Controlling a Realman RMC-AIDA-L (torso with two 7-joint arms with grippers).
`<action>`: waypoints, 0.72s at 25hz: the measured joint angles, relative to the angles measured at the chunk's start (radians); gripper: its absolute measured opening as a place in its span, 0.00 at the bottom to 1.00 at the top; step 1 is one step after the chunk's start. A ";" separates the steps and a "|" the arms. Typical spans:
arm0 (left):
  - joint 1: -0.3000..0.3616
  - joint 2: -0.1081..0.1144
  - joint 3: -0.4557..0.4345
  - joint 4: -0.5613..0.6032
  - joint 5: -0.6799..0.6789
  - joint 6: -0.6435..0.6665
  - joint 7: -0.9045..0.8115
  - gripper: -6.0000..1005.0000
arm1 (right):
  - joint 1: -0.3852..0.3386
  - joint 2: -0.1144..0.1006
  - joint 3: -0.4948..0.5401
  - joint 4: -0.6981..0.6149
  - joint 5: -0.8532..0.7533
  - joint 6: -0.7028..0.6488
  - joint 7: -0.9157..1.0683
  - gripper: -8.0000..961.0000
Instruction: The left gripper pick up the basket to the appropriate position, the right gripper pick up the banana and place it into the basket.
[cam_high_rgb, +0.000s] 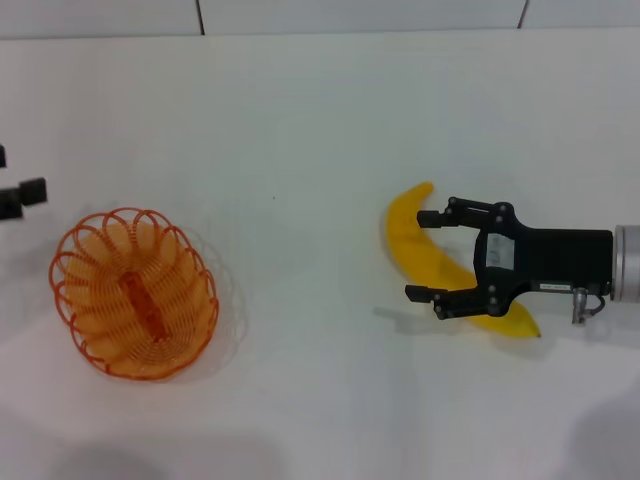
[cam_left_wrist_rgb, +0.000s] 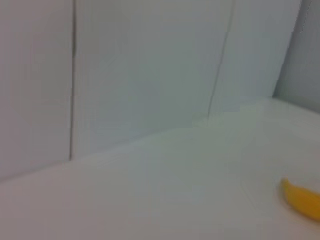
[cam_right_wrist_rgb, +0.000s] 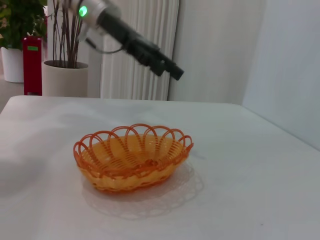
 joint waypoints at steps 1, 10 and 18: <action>-0.027 0.024 0.024 0.000 0.028 0.000 -0.053 0.85 | 0.001 0.000 0.000 0.000 0.000 0.000 0.000 0.93; -0.169 0.045 0.273 0.006 0.212 -0.026 -0.017 0.84 | 0.017 0.000 0.000 0.004 -0.005 -0.002 0.003 0.93; -0.192 -0.023 0.332 0.011 0.264 -0.157 0.093 0.83 | 0.028 -0.001 -0.001 0.015 -0.006 -0.002 0.005 0.93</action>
